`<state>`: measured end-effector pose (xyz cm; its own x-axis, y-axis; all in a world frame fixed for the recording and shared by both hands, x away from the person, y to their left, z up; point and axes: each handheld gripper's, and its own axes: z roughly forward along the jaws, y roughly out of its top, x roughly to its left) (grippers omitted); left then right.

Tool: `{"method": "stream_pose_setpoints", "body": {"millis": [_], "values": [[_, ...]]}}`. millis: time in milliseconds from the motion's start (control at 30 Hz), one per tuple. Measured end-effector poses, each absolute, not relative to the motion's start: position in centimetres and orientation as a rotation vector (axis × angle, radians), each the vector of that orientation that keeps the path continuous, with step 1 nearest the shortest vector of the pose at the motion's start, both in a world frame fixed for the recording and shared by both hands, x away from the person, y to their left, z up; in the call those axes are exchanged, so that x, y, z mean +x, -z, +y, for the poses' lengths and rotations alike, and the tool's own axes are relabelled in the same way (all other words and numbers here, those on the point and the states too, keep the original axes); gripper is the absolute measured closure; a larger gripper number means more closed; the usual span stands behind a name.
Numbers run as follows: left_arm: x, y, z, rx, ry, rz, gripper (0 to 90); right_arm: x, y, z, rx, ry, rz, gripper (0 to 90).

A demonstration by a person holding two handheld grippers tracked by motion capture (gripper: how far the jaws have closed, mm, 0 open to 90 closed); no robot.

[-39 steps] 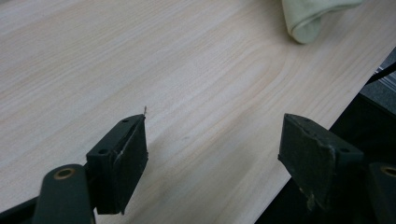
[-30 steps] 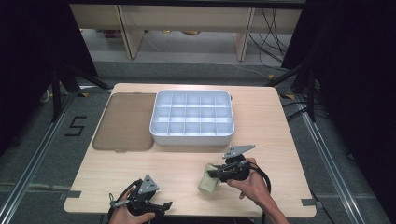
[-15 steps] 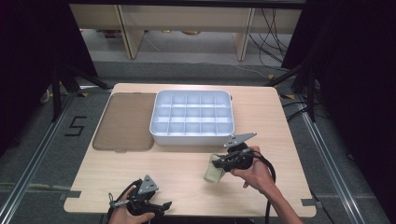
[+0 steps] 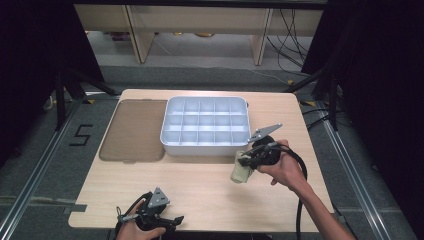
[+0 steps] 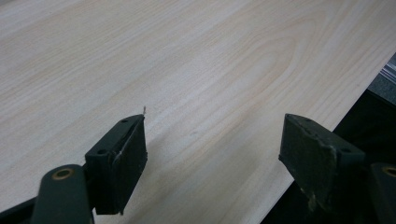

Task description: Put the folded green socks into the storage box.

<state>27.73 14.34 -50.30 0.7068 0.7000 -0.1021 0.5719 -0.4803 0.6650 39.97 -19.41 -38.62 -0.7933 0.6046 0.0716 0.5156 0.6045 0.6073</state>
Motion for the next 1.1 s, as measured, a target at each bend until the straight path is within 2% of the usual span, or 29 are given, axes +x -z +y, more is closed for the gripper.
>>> {"method": "stream_pose_setpoints", "body": {"millis": [833, 1100], "values": [[27.7, 50.3, 14.3, 2.229, -0.245, 0.957, 22.4, 45.2, 34.3, -19.6, 0.991, -0.883, 2.632, 74.4], [27.6, 50.4, 14.1, 2.215, -0.227, 0.968, 22.4, 47.1, 34.5, -19.5, 0.990, -0.844, 2.580, 74.4]]}}
